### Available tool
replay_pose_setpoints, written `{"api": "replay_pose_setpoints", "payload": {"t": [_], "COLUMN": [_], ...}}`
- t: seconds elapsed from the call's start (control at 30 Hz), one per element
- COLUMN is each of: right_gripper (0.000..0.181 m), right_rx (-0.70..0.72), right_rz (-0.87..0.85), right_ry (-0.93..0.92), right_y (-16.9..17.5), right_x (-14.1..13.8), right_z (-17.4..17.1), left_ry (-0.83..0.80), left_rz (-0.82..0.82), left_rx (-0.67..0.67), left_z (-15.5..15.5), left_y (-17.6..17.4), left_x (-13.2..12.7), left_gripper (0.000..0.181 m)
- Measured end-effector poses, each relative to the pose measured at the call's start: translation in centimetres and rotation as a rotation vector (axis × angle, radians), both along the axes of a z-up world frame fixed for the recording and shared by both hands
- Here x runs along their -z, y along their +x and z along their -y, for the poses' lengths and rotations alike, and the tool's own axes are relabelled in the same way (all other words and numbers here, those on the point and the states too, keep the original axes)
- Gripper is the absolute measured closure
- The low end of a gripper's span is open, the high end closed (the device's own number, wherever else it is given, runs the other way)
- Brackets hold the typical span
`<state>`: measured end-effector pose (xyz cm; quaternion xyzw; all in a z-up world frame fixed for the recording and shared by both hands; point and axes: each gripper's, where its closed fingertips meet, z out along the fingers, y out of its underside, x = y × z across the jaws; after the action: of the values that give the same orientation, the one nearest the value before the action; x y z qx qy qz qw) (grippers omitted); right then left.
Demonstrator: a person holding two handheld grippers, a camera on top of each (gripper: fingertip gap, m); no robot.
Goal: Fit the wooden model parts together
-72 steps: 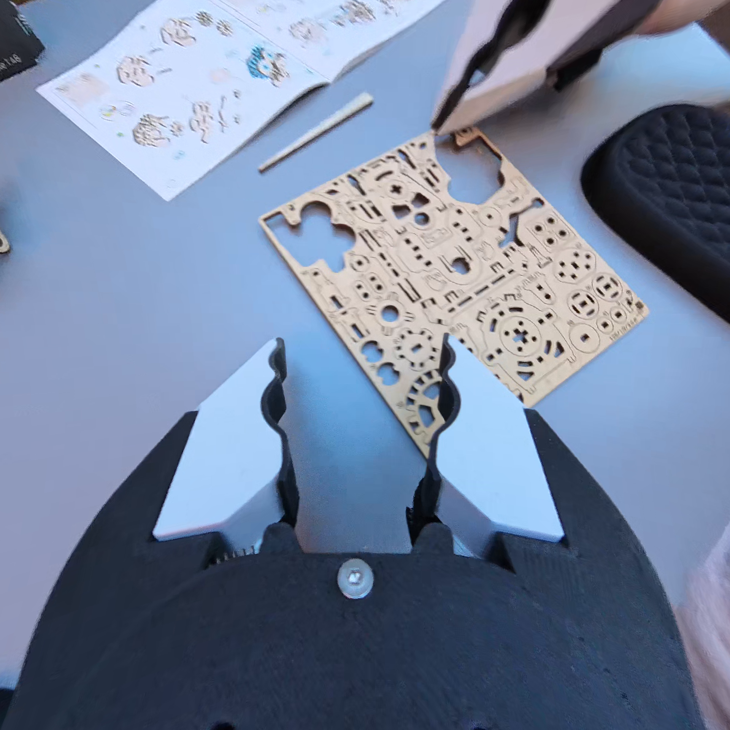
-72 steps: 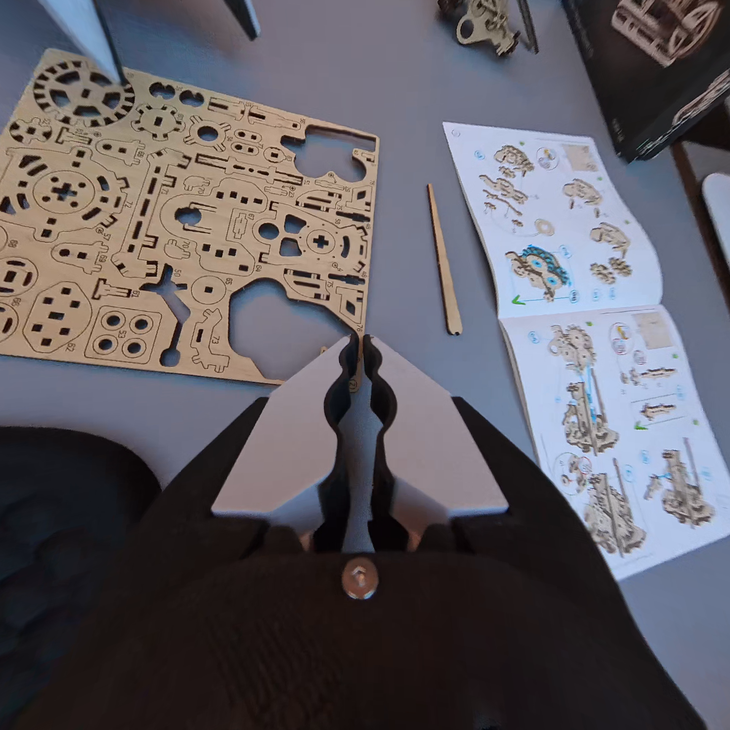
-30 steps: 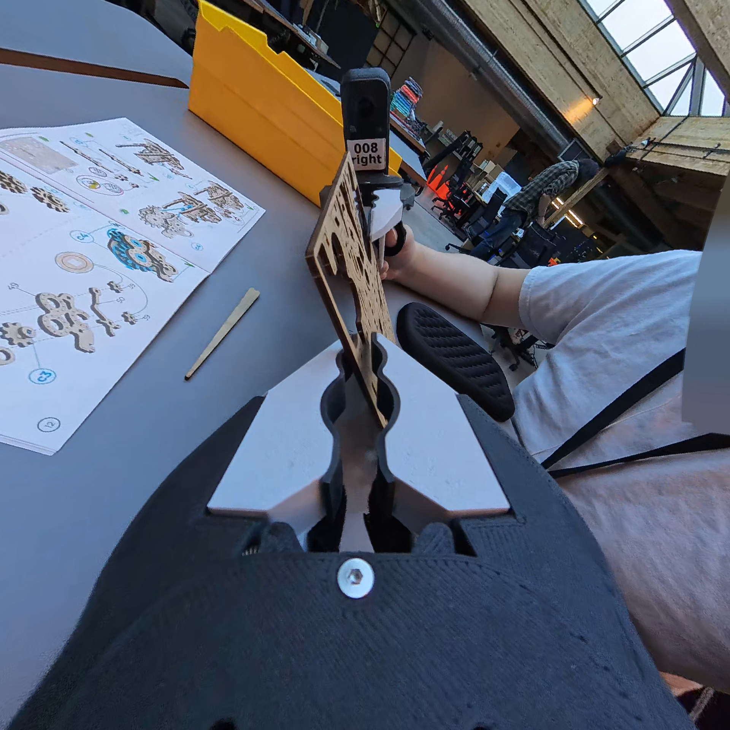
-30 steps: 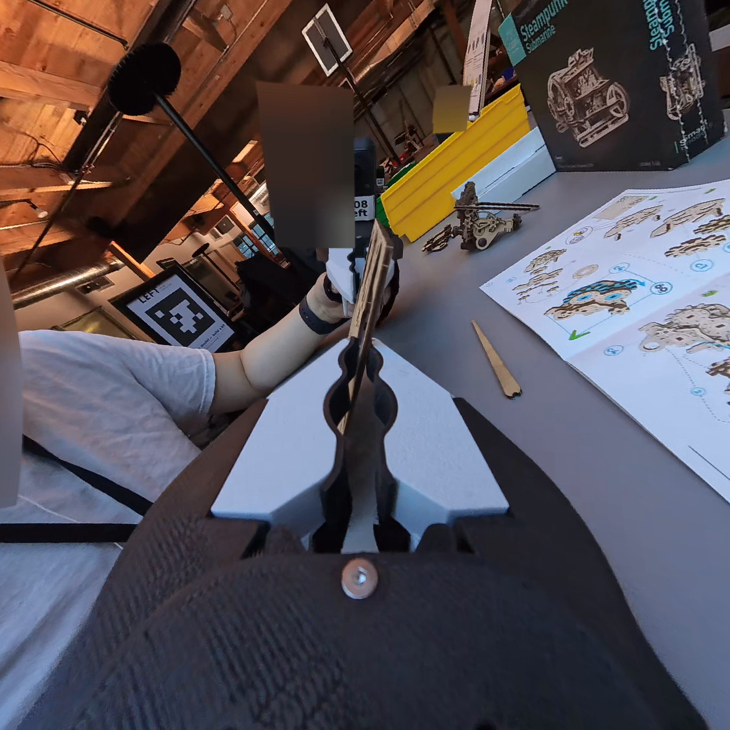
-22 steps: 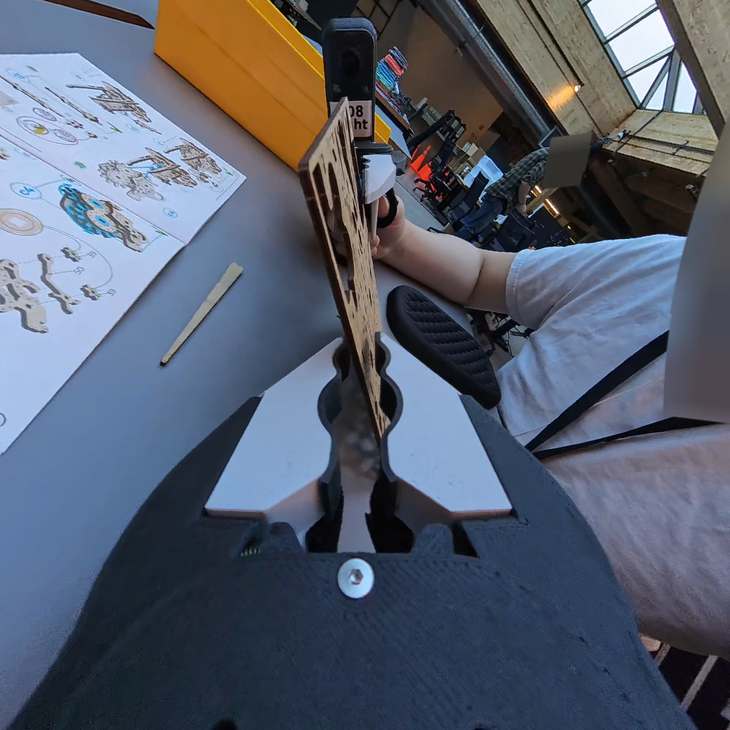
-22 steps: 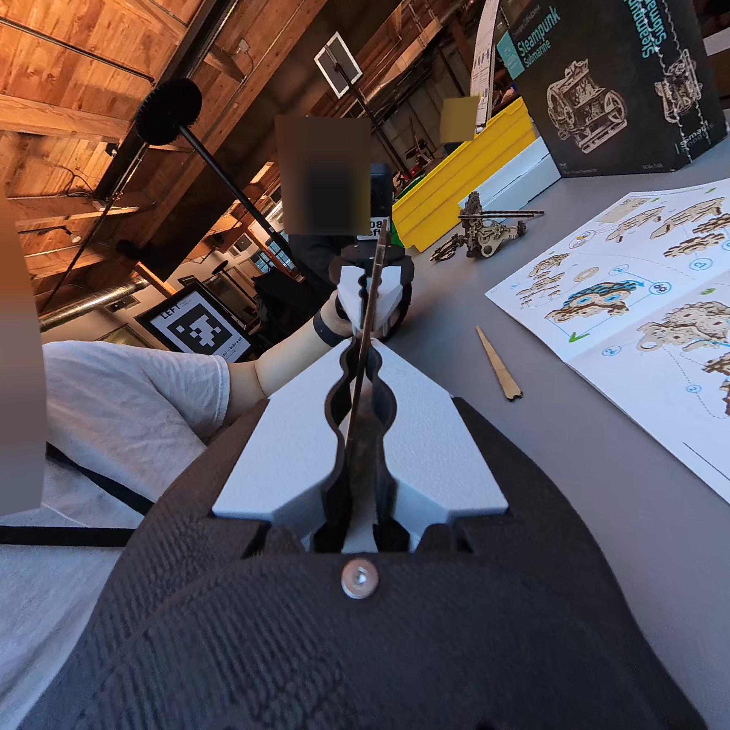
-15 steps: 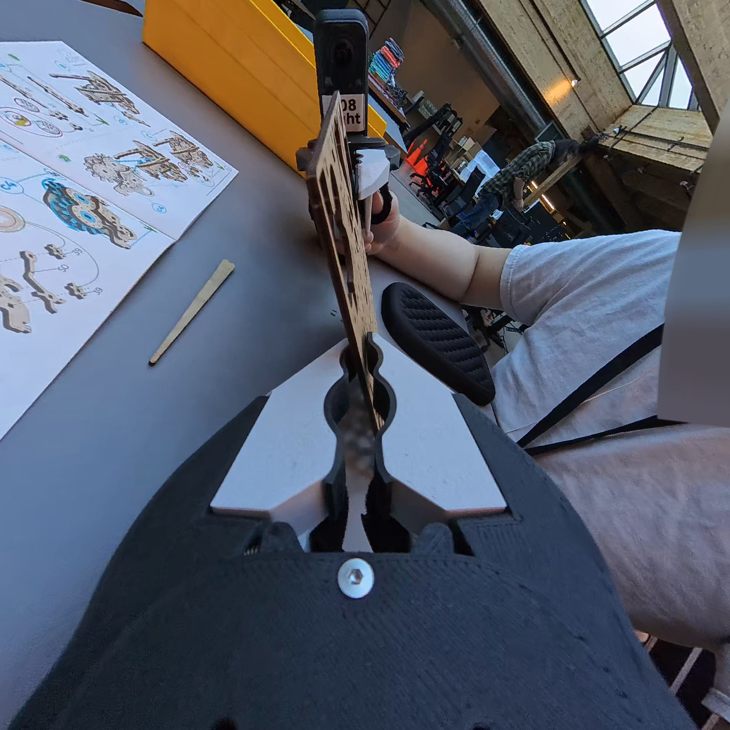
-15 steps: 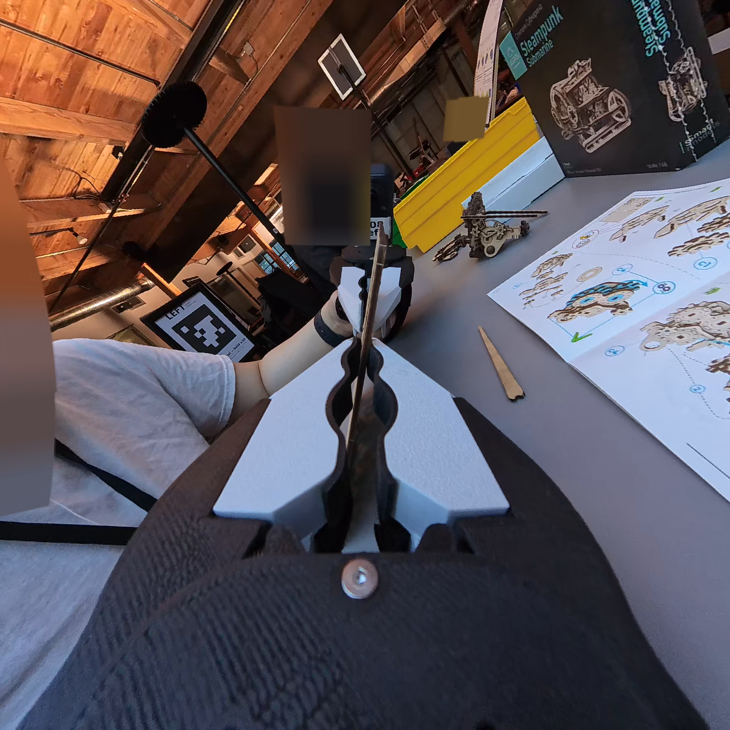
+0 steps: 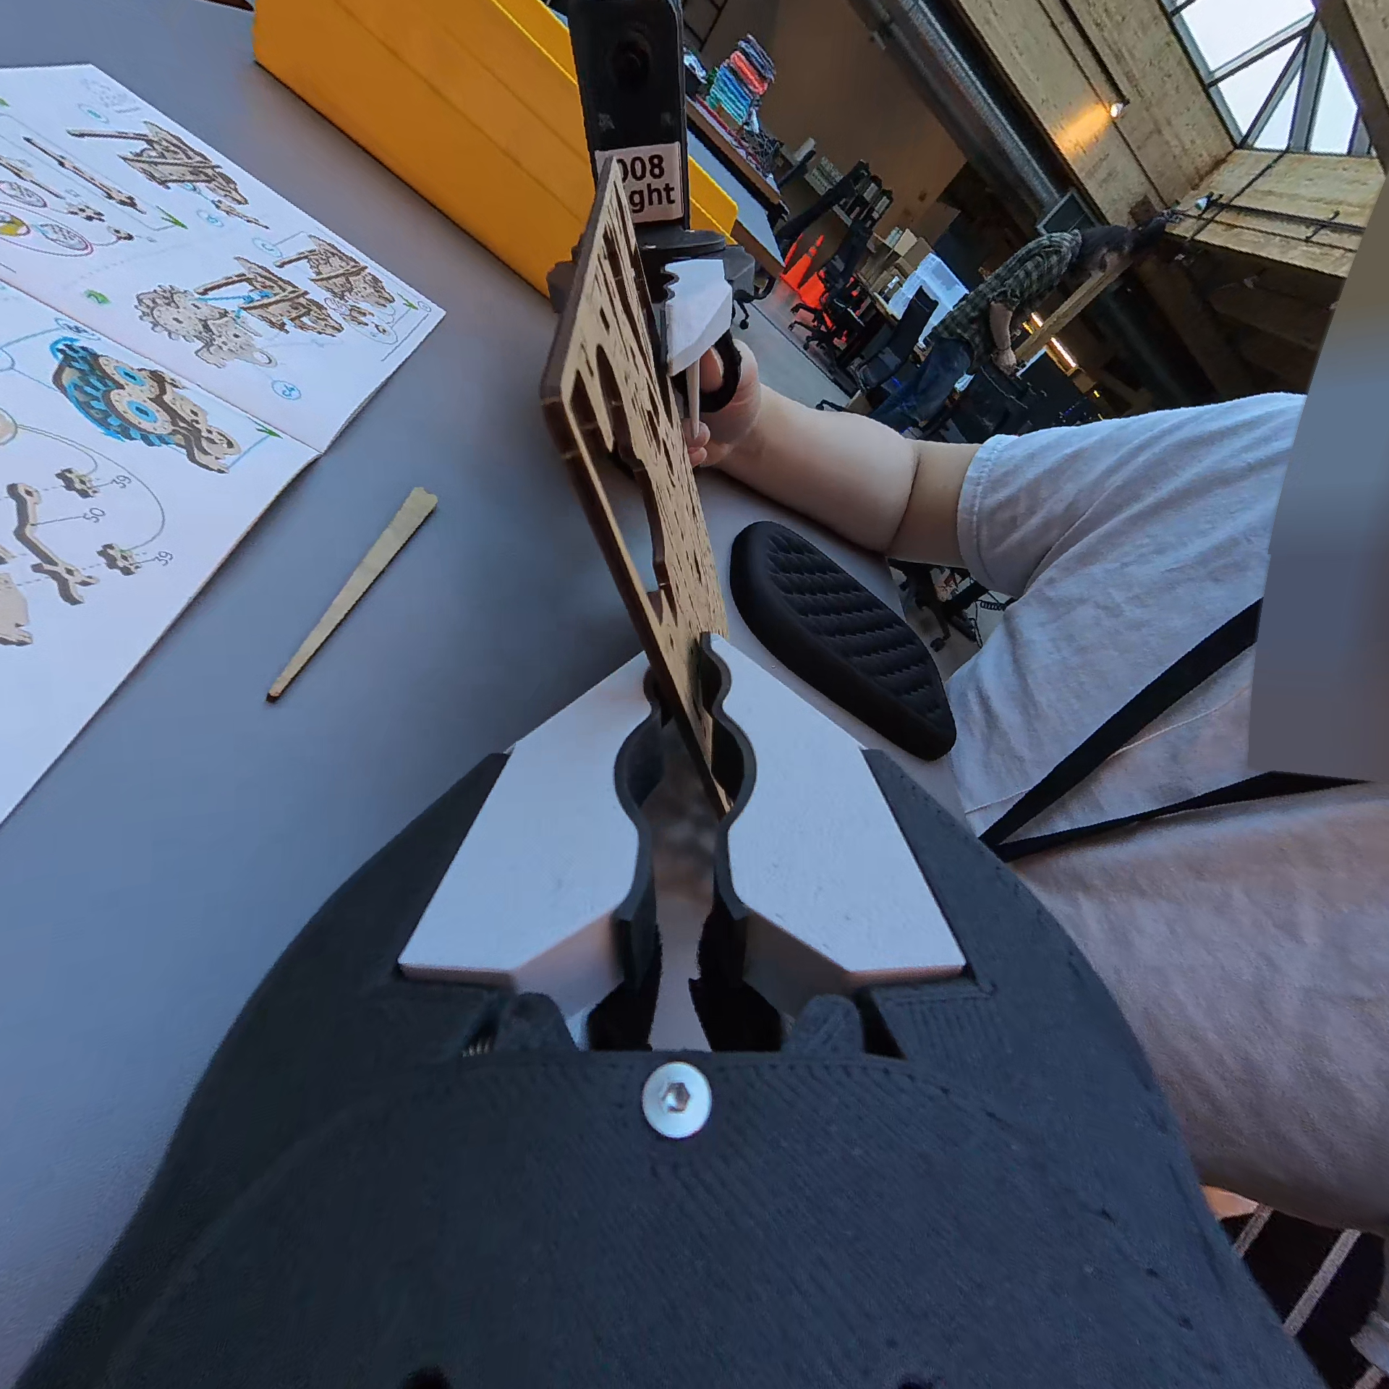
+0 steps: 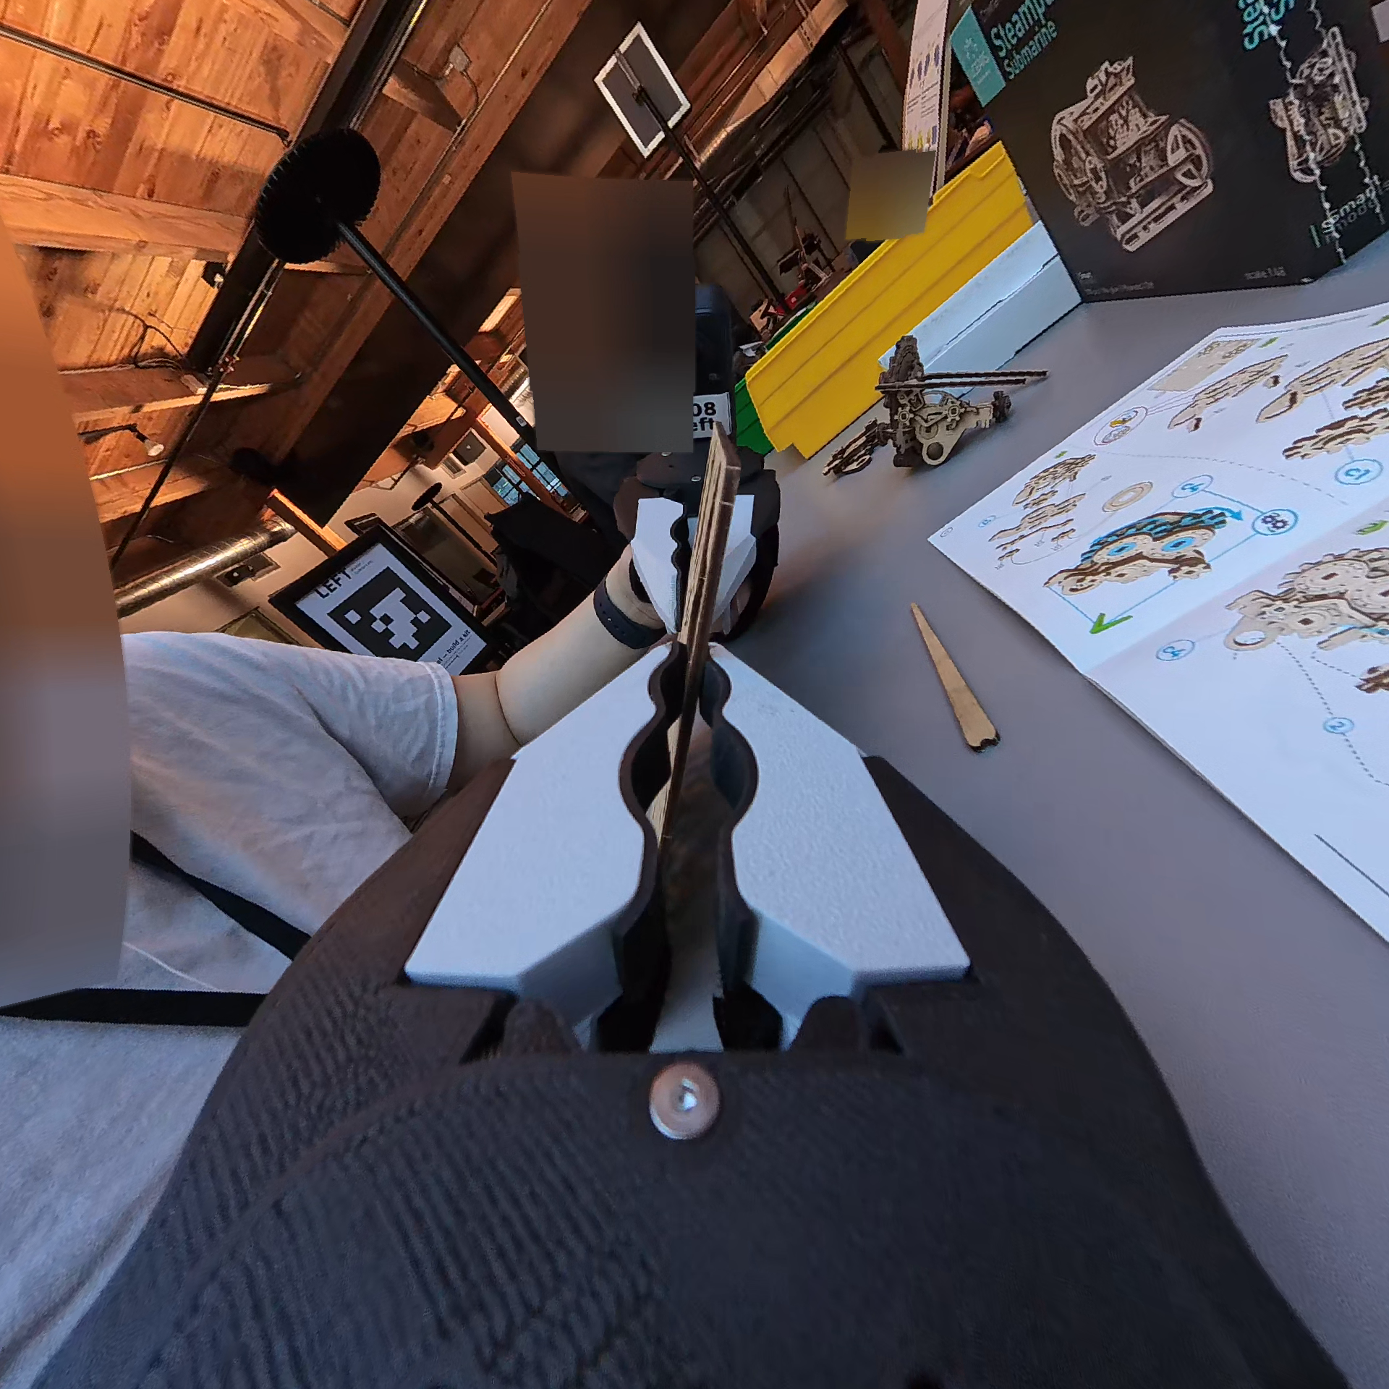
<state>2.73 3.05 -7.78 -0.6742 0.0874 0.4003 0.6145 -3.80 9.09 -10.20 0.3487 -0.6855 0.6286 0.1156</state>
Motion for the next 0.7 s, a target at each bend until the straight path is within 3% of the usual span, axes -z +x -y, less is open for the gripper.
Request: {"api": "replay_pose_setpoints", "payload": {"t": [0.7], "right_gripper": [0.176], "right_rx": [0.035], "right_rz": [0.001], "right_ry": [-0.004], "right_y": [0.45], "right_x": [0.10], "right_z": [-0.19], "left_ry": [-0.009], "left_rz": [-0.024], "left_rx": [0.004], "left_z": [-0.04], "left_y": [-0.04], "left_x": [0.15], "left_gripper": [0.179]}}
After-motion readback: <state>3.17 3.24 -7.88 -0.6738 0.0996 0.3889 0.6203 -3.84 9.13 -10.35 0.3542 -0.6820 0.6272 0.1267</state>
